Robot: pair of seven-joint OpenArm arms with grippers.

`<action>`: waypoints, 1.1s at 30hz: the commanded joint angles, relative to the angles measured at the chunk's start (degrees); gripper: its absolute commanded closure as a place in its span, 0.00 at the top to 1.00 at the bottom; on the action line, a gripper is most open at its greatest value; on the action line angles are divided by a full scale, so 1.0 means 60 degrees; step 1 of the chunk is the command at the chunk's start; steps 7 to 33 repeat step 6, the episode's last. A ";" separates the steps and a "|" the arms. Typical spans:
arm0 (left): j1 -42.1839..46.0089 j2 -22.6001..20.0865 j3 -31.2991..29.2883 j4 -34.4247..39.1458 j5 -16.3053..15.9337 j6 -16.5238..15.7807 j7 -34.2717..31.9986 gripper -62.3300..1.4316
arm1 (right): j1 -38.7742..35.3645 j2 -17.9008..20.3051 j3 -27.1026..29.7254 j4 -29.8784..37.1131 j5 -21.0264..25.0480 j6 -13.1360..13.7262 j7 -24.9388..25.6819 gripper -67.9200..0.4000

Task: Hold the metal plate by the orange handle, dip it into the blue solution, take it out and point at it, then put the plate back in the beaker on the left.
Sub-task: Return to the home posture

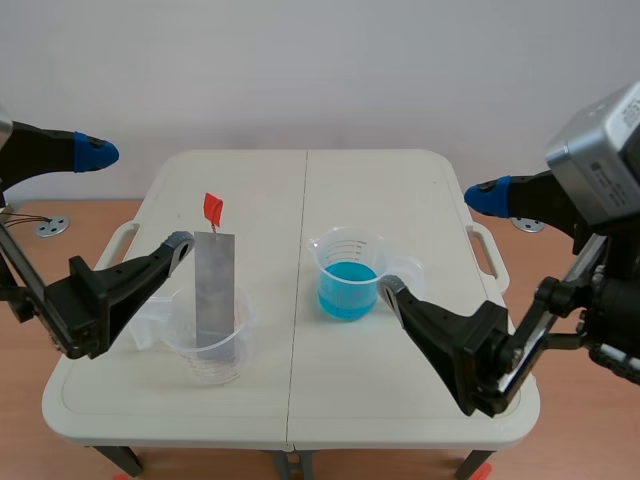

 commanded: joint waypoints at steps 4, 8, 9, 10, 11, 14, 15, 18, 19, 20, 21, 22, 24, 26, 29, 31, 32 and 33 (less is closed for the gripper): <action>-0.0004 -0.0004 -0.0095 0.0138 -0.0066 0.0047 -0.0131 0.99 | 0.0066 0.0022 0.0015 0.0240 0.0113 0.0069 0.0142 0.98; -0.0004 -0.0004 -0.0095 0.0138 -0.0066 0.0047 -0.0131 0.99 | 0.0066 0.0022 0.0015 0.0240 0.0113 0.0069 0.0142 0.98; -0.0004 -0.0004 -0.0095 0.0138 -0.0066 0.0047 -0.0131 0.99 | 0.0066 0.0022 0.0015 0.0240 0.0113 0.0069 0.0142 0.98; -0.0004 -0.0004 -0.0095 0.0138 -0.0066 0.0047 -0.0131 0.99 | 0.0066 0.0022 0.0015 0.0240 0.0113 0.0069 0.0142 0.98; -0.0004 -0.0004 -0.0095 0.0138 -0.0066 0.0047 -0.0131 0.99 | 0.0066 0.0022 0.0015 0.0240 0.0113 0.0069 0.0142 0.98; -0.0004 -0.0004 -0.0095 0.0138 -0.0066 0.0047 -0.0131 0.99 | 0.0066 0.0022 0.0015 0.0240 0.0113 0.0069 0.0142 0.98; -0.0004 -0.0004 -0.0095 0.0138 -0.0066 0.0047 -0.0131 0.99 | 0.0066 0.0022 0.0015 0.0240 0.0113 0.0069 0.0142 0.98; -0.0004 -0.0004 -0.0095 0.0138 -0.0066 0.0047 -0.0131 0.99 | 0.0066 0.0022 0.0015 0.0240 0.0113 0.0069 0.0142 0.98; -0.0004 -0.0004 -0.0095 0.0138 -0.0066 0.0047 -0.0131 0.99 | 0.0066 0.0022 0.0015 0.0240 0.0113 0.0069 0.0142 0.98; -0.0004 -0.0004 -0.0095 0.0138 -0.0066 0.0047 -0.0131 0.99 | 0.0066 0.0022 0.0015 0.0240 0.0113 0.0069 0.0142 0.98; -0.0004 -0.0004 -0.0095 0.0138 -0.0066 0.0047 -0.0131 0.99 | 0.0066 0.0022 0.0015 0.0240 0.0113 0.0069 0.0142 0.98; -0.0004 -0.0004 -0.0095 0.0138 -0.0066 0.0047 -0.0131 0.99 | 0.0066 0.0022 0.0015 0.0240 0.0113 0.0069 0.0142 0.98; -0.0004 -0.0004 -0.0095 0.0138 -0.0066 0.0047 -0.0131 0.99 | 0.0066 0.0022 0.0015 0.0240 0.0113 0.0069 0.0142 0.98; -0.0004 -0.0004 -0.0095 0.0138 -0.0066 0.0047 -0.0131 0.99 | 0.0066 0.0022 0.0015 0.0240 0.0113 0.0069 0.0142 0.98; -0.0004 -0.0004 -0.0095 0.0138 -0.0066 0.0047 -0.0131 0.99 | 0.0066 0.0022 0.0015 0.0240 0.0113 0.0069 0.0142 0.98; -0.0004 -0.0004 -0.0095 0.0138 -0.0066 0.0047 -0.0131 0.99 | 0.0066 0.0022 0.0015 0.0240 0.0113 0.0069 0.0142 0.98; -0.0004 -0.0004 -0.0095 0.0138 -0.0066 0.0047 -0.0131 0.99 | 0.0066 0.0022 0.0015 0.0240 0.0113 0.0069 0.0142 0.98; -0.0004 -0.0004 -0.0095 0.0138 -0.0066 0.0047 -0.0131 0.99 | 0.0066 0.0022 0.0015 0.0240 0.0113 0.0069 0.0142 0.98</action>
